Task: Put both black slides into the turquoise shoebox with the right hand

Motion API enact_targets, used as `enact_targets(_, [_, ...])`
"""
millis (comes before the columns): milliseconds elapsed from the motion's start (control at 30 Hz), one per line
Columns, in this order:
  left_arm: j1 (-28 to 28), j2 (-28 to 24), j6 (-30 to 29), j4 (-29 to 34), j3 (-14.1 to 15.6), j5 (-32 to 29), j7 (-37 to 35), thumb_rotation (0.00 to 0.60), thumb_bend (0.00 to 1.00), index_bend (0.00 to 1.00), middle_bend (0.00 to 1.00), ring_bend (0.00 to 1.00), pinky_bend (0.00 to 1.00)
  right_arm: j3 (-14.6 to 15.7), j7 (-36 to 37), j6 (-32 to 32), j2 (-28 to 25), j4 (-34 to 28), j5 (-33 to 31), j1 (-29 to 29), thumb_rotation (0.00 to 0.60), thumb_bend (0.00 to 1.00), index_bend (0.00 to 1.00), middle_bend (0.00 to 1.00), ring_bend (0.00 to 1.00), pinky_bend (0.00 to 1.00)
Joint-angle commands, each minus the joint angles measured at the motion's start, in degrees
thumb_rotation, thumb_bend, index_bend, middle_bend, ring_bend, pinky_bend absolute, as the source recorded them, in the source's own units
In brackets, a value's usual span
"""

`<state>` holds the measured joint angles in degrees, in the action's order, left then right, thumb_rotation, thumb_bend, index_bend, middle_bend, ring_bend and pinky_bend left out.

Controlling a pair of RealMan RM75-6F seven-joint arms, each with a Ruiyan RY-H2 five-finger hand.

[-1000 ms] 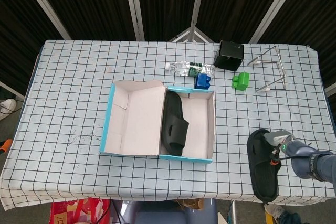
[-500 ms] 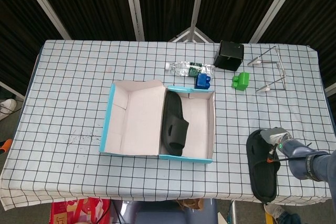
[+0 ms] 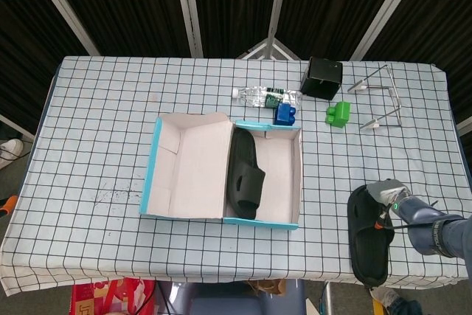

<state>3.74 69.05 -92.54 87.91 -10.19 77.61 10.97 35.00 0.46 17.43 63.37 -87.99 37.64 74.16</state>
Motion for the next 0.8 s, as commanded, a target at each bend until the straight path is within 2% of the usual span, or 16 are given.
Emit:
enact_targets(33, [0.0,0.0,0.0,0.0,0.0,0.0,0.0,0.600,0.20,0.10,0.00,0.00,0.08,-0.6,-0.3,0.9,-0.5,-0.4,0.9,-0.5,0.600,0.50,0.49,0.50,0.33,0.00])
enact_targets(167, [-0.1,0.0,-0.1,0.1,0.0,0.0,-0.2,0.600,0.20,0.10,0.00,0.00,0.08,-1.3,-0.7,1.7,-1.3,-1.1,1.8,-1.0,0.600,0.56,0.50,0.51,0.33,0.00])
enact_targets(500, [0.0,-0.1,0.0,0.0,0.0,-0.1,-0.4,0.600,0.20,0.10,0.00,0.00,0.08,-2.1,-1.2,1.0,-3.4,-2.6,1.9,-0.3,0.600,0.57,0.51,0.52,0.33,0.00])
enact_targets(800, [-0.1,-0.2,-0.1,0.0,-0.1,-0.1,-0.7,0.600,0.20,0.10,0.00,0.00,0.08,-3.8,-0.8,1.8,-7.4,-5.3,2.3,0.6,0.600,0.57,0.52,0.53,0.35,0.00])
